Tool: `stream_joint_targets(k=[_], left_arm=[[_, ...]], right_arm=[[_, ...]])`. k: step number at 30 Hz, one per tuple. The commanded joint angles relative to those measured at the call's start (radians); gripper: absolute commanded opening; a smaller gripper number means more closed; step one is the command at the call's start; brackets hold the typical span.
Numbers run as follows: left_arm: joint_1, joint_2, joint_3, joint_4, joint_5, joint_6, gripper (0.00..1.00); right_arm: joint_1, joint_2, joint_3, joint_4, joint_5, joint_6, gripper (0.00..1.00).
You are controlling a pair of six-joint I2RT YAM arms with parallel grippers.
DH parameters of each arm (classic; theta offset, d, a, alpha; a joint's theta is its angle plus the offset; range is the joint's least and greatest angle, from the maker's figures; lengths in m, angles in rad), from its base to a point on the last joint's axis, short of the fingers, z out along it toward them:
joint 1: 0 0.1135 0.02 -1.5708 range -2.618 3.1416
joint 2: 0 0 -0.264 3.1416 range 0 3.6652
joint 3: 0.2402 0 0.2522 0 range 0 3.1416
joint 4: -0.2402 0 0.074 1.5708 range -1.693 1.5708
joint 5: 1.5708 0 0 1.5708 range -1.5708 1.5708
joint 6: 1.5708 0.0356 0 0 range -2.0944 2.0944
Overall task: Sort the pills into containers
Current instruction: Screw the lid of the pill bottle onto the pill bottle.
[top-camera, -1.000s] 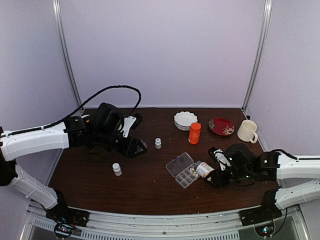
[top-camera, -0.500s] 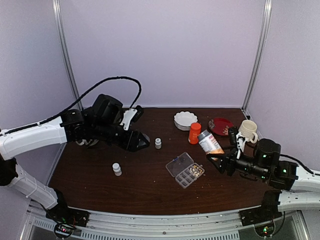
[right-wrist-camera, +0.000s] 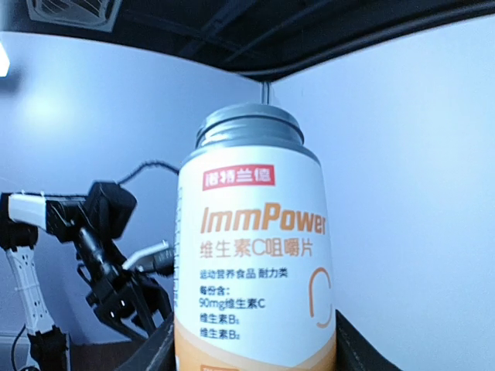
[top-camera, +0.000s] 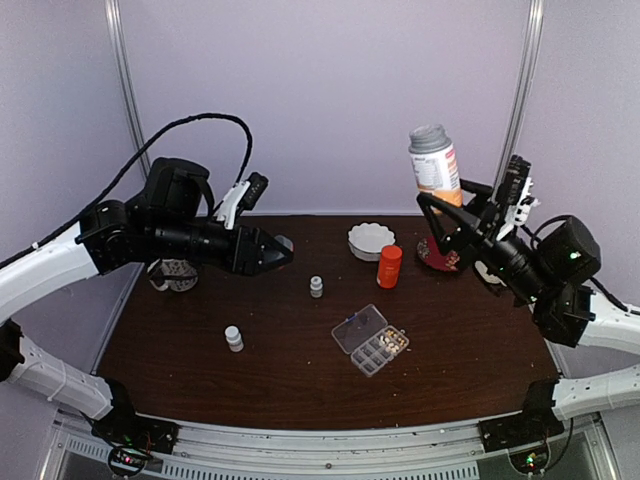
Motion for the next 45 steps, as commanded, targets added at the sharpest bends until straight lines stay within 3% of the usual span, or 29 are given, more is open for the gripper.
stream_joint_targets(k=[1,5,9,15,19,23,39,45], left_arm=[[-0.003,-0.027,0.022,0.007,0.026,-0.048,0.0],[-0.002,-0.057,0.029,0.049,0.081,-0.089,0.0],[0.001,-0.081,0.045,0.136,0.191,-0.167,0.0],[0.017,-0.083,0.039,0.329,0.383,-0.354,0.0],[0.016,-0.081,0.012,0.455,0.439,-0.443,0.0],[0.016,-0.078,-0.01,0.522,0.46,-0.488,0.0],[0.015,-0.074,-0.007,0.455,0.451,-0.459,0.0],[0.015,-0.075,-0.011,0.418,0.462,-0.436,0.0]], right_arm=[[0.002,0.006,0.066,0.227,-0.139,-0.093,0.0],[0.0,0.014,-0.04,0.423,-0.011,-0.153,0.0],[0.005,0.083,0.034,0.165,-0.205,-0.182,0.0],[0.029,0.114,-0.076,0.31,-0.283,-0.163,0.0],[0.066,0.146,0.006,0.13,-0.317,-0.22,0.0],[0.106,0.187,0.056,0.067,-0.306,-0.258,0.0],[0.175,0.32,0.197,-0.042,-0.184,-0.281,0.0],[0.175,0.365,0.269,-0.178,-0.108,-0.276,0.0]])
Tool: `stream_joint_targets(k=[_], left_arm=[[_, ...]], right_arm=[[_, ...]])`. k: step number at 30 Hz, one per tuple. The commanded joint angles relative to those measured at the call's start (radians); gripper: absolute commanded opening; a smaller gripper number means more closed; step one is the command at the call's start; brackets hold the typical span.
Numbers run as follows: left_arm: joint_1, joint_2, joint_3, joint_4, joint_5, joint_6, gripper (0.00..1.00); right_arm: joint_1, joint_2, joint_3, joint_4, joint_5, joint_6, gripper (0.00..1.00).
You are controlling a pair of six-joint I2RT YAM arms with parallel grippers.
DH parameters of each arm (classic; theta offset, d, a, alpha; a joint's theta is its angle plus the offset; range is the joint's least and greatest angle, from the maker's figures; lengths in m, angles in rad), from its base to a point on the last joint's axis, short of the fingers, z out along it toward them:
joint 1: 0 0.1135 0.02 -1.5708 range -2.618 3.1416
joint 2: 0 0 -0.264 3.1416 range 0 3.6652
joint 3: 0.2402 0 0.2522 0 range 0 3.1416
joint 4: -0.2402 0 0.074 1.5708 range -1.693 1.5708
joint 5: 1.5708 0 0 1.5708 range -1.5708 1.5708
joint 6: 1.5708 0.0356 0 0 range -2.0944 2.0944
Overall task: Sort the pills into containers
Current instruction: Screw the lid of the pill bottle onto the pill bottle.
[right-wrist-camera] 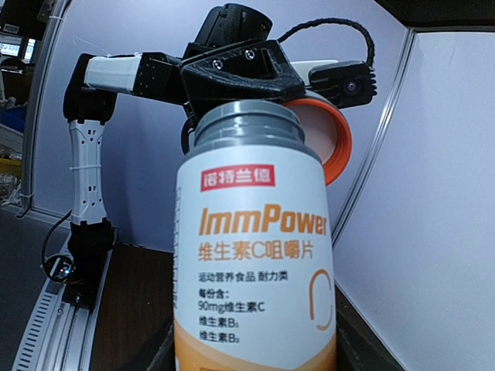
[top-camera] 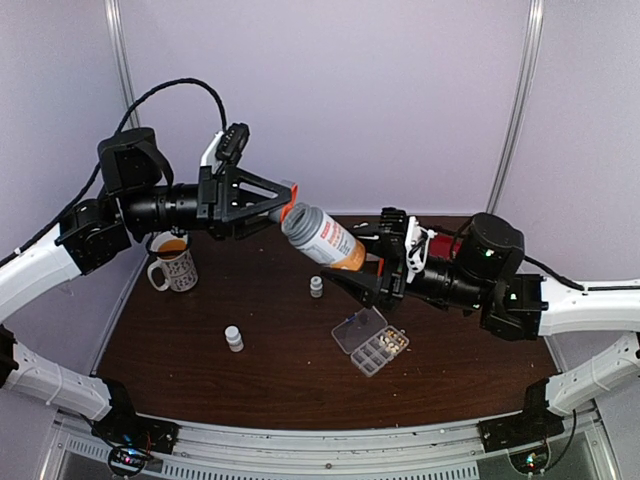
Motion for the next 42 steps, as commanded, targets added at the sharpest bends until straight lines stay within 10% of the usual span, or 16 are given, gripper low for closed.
stream_joint_targets(k=[1,13,20,28,42], left_arm=[[-0.011,0.005,-0.009,-0.011,0.038,0.029,0.0],[-0.013,0.014,-0.046,0.122,0.153,-0.024,0.0],[-0.013,0.013,-0.034,0.054,0.119,0.029,0.0],[-0.014,0.017,0.052,-0.218,-0.034,0.155,0.0],[-0.014,0.058,0.019,-0.184,-0.042,-0.017,0.0]], right_arm=[[0.007,0.042,0.081,-0.107,0.09,-0.009,0.0],[-0.016,-0.042,-0.039,0.116,0.052,0.1,0.0],[-0.003,0.005,0.162,-0.282,0.091,0.044,0.0],[0.067,0.07,0.264,-0.491,0.357,-0.098,0.0],[0.187,0.162,0.283,-0.394,0.724,-0.317,0.0]])
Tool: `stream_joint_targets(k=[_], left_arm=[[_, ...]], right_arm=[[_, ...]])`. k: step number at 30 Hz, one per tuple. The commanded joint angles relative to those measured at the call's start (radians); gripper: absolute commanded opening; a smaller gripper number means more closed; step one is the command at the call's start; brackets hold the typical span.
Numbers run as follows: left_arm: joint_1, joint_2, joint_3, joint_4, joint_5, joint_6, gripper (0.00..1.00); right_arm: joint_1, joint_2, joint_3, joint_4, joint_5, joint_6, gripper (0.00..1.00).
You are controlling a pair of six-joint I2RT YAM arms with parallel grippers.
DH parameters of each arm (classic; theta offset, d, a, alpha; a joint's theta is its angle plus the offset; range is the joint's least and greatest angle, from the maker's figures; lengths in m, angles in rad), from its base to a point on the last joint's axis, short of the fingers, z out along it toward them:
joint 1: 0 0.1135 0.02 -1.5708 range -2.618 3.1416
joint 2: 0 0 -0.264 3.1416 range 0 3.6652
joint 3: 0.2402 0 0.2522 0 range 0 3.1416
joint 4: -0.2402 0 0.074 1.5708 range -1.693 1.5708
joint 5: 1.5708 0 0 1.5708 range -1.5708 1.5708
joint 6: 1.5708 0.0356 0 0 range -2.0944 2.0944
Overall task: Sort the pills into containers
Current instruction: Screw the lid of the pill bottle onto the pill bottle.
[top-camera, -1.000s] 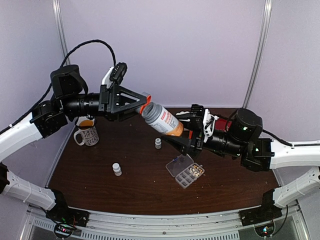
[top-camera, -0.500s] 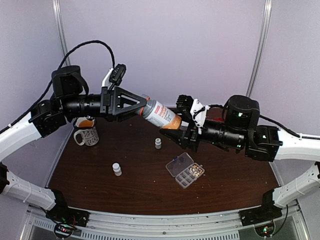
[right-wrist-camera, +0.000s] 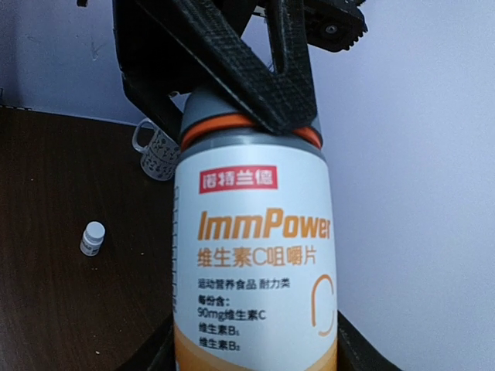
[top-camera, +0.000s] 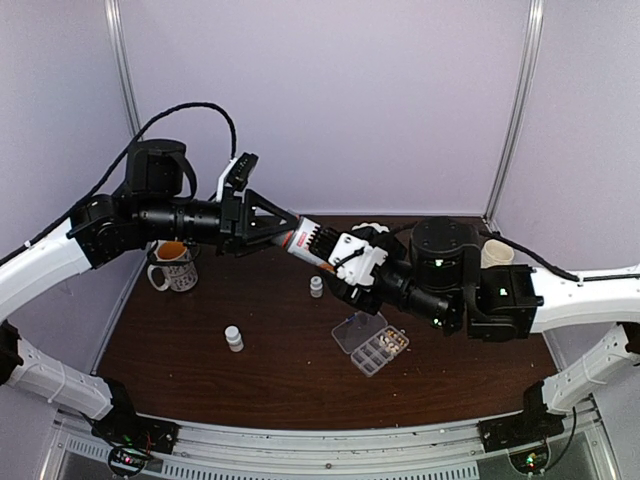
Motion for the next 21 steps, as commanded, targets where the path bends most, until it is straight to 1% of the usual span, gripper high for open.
stream_joint_targets(k=[1,5,7,9,12,15,17,19,21], left_arm=[[-0.035,0.008,-0.016,0.073,0.085,-0.085,0.0],[-0.034,0.012,-0.026,0.074,0.098,-0.096,0.0],[-0.035,0.021,-0.026,0.082,0.122,-0.098,0.0],[-0.034,0.027,-0.03,0.104,0.136,-0.066,0.0],[-0.036,0.03,-0.032,0.11,0.134,0.016,0.0],[-0.049,0.041,-0.026,0.116,0.166,0.17,0.0],[-0.075,0.044,-0.02,0.115,0.197,0.349,0.0],[-0.099,0.036,-0.033,0.116,0.195,0.487,0.0],[-0.122,0.02,-0.062,0.141,0.211,0.658,0.0]], right_arm=[[0.015,0.031,0.037,0.066,0.062,-0.061,0.0],[0.015,0.038,0.066,0.052,0.043,-0.02,0.0],[0.007,0.039,0.082,0.024,0.0,0.049,0.0],[-0.022,0.023,0.102,-0.022,-0.12,0.146,0.0],[-0.087,-0.007,0.106,-0.035,-0.32,0.302,0.0],[-0.144,-0.037,0.099,-0.034,-0.554,0.409,0.0],[-0.174,-0.052,0.1,-0.035,-0.695,0.469,0.0],[-0.191,-0.064,0.103,-0.045,-0.815,0.505,0.0],[-0.193,-0.074,0.11,-0.076,-0.892,0.529,0.0]])
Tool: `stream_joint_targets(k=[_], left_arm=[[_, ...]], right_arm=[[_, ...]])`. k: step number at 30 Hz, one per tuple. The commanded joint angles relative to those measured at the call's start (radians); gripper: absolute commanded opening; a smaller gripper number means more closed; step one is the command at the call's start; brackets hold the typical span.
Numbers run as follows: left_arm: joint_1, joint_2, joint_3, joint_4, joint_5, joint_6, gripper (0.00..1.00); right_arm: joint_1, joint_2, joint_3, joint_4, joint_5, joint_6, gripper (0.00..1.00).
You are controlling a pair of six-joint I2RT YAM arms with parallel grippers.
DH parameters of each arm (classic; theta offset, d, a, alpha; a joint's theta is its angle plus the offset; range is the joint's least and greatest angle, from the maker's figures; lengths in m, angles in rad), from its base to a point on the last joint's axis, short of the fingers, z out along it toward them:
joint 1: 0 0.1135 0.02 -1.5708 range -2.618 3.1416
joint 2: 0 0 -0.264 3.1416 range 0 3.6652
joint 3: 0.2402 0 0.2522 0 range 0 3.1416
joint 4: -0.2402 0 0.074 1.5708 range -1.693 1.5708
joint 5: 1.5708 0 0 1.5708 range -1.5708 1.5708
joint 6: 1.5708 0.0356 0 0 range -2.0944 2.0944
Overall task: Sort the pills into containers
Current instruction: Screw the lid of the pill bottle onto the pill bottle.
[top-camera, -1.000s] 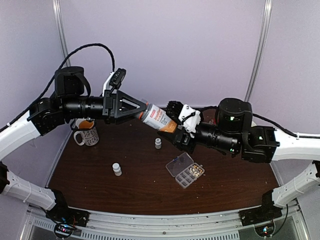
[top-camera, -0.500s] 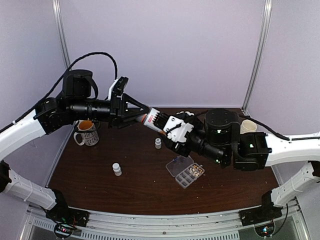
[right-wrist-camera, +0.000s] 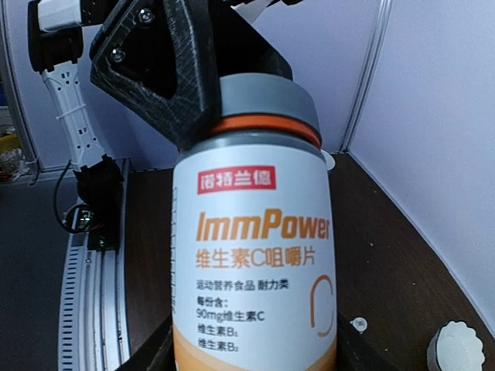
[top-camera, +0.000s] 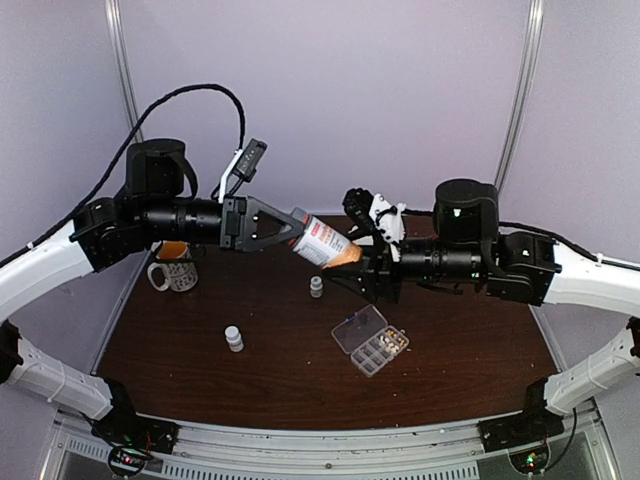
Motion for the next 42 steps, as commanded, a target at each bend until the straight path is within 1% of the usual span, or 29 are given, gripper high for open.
stream_joint_targets(k=[1,2,3,6,7,9,11,12,14,15,17,19,20,21,23,27,29,30,31,32,33,34,35,36,37,39,42], left_arm=[[-0.114,-0.002,-0.07,0.071,0.179,0.487,0.0],[-0.121,-0.014,-0.092,0.076,0.183,0.586,0.0],[-0.126,-0.022,-0.11,0.072,0.202,0.721,0.0],[-0.129,-0.03,-0.13,-0.012,0.25,1.103,0.0],[-0.129,-0.028,-0.127,-0.035,0.255,1.19,0.0],[-0.13,-0.015,-0.111,-0.092,0.28,1.373,0.0],[-0.129,-0.003,-0.082,-0.192,0.33,1.617,0.0],[-0.129,0.007,-0.07,-0.238,0.337,1.729,0.0],[-0.131,0.03,-0.025,-0.317,0.316,1.891,0.0],[-0.135,0.041,0.001,-0.358,0.297,1.963,0.0],[-0.159,0.066,0.051,-0.441,0.206,2.108,0.0],[-0.19,0.087,0.089,-0.474,0.054,2.203,0.0],[-0.204,0.088,0.091,-0.482,-0.022,2.279,0.0],[-0.224,0.088,0.086,-0.478,-0.105,2.33,0.02],[-0.243,0.079,0.063,-0.439,-0.243,2.402,0.04],[-0.277,0.038,-0.031,-0.293,-0.428,2.552,0.04],[-0.291,0.009,-0.097,-0.2,-0.489,2.6,0.04],[-0.292,0.001,-0.113,-0.167,-0.49,2.598,0.07],[-0.293,-0.01,-0.12,-0.146,-0.486,2.576,0.12],[-0.293,-0.018,-0.124,-0.131,-0.478,2.542,0.19],[-0.291,-0.027,-0.128,-0.119,-0.473,2.507,0.32],[-0.291,-0.038,-0.134,-0.119,-0.467,2.483,0.53],[-0.29,-0.052,-0.144,-0.114,-0.464,2.459,0.82],[-0.291,-0.067,-0.156,-0.103,-0.455,2.419,0.96],[-0.291,-0.085,-0.17,-0.096,-0.442,2.368,0.97],[-0.291,-0.128,-0.204,-0.062,-0.413,2.263,0.98],[-0.291,-0.193,-0.261,0.048,-0.405,2.051,0.97]], right_arm=[[-0.004,-0.023,0.06,0.08,-0.359,0.151,0.0],[-0.005,-0.027,0.061,0.071,-0.389,0.159,0.0],[-0.004,-0.03,0.057,0.068,-0.42,0.168,0.0],[-0.005,-0.033,0.045,0.066,-0.505,0.214,0.0],[-0.006,-0.033,0.039,0.069,-0.522,0.228,0.0],[-0.006,-0.035,0.024,0.078,-0.556,0.25,0.0],[-0.006,-0.043,-0.001,0.098,-0.577,0.278,0.0],[-0.006,-0.049,-0.017,0.116,-0.585,0.292,0.0],[-0.006,-0.061,-0.047,0.121,-0.593,0.318,0.0],[-0.007,-0.065,-0.055,0.121,-0.595,0.321,0.0],[-0.005,-0.07,-0.06,0.111,-0.589,0.319,0.0],[-0.006,-0.07,-0.059,0.079,-0.587,0.31,0.0],[-0.006,-0.068,-0.057,0.064,-0.591,0.306,0.0],[-0.007,-0.066,-0.056,0.05,-0.595,0.301,0.0],[-0.008,-0.06,-0.052,0.024,-0.599,0.291,0.0],[-0.011,-0.057,-0.055,-0.009,-0.602,0.274,0.0],[-0.017,-0.062,-0.059,-0.016,-0.584,0.272,0.0],[-0.019,-0.064,-0.06,-0.023,-0.569,0.268,0.0],[-0.021,-0.069,-0.062,-0.034,-0.548,0.263,0.0],[-0.023,-0.075,-0.063,-0.048,-0.521,0.254,0.0],[-0.024,-0.08,-0.062,-0.068,-0.5,0.244,0.0],[-0.025,-0.086,-0.06,-0.098,-0.474,0.231,0.0],[-0.025,-0.092,-0.058,-0.125,-0.452,0.219,0.0],[-0.025,-0.097,-0.055,-0.154,-0.444,0.207,0.0],[-0.025,-0.101,-0.053,-0.178,-0.44,0.197,0.0],[-0.025,-0.116,-0.056,-0.222,-0.427,0.185,0.0],[-0.025,-0.153,-0.075,-0.256,-0.4,0.145,0.0]])
